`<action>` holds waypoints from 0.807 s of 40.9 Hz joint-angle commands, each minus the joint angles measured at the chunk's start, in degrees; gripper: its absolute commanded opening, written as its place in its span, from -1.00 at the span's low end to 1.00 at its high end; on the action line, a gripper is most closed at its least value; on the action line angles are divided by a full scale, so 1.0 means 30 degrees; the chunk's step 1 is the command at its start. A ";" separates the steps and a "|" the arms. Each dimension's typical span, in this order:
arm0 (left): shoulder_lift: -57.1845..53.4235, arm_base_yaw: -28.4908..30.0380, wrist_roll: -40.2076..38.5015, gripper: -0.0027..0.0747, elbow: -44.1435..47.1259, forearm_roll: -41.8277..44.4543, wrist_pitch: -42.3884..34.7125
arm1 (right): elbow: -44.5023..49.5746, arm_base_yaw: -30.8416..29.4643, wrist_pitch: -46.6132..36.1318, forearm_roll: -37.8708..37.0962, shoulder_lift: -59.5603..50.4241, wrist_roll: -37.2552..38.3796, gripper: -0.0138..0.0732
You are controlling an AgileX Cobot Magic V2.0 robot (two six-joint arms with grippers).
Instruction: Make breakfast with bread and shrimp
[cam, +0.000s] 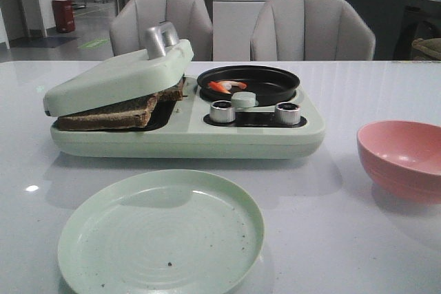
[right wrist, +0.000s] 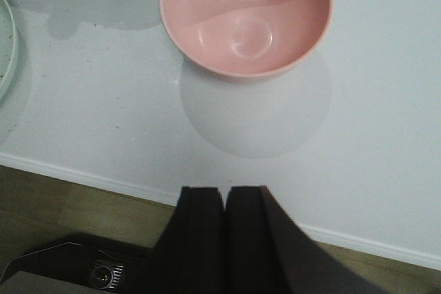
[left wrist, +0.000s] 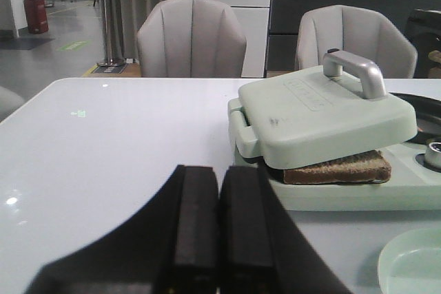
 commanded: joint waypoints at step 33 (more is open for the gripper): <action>-0.0349 0.0944 0.1093 -0.67 0.0562 -0.0306 -0.1816 | -0.0495 -0.0004 -0.1134 -0.0025 -0.0012 -0.0082 -0.66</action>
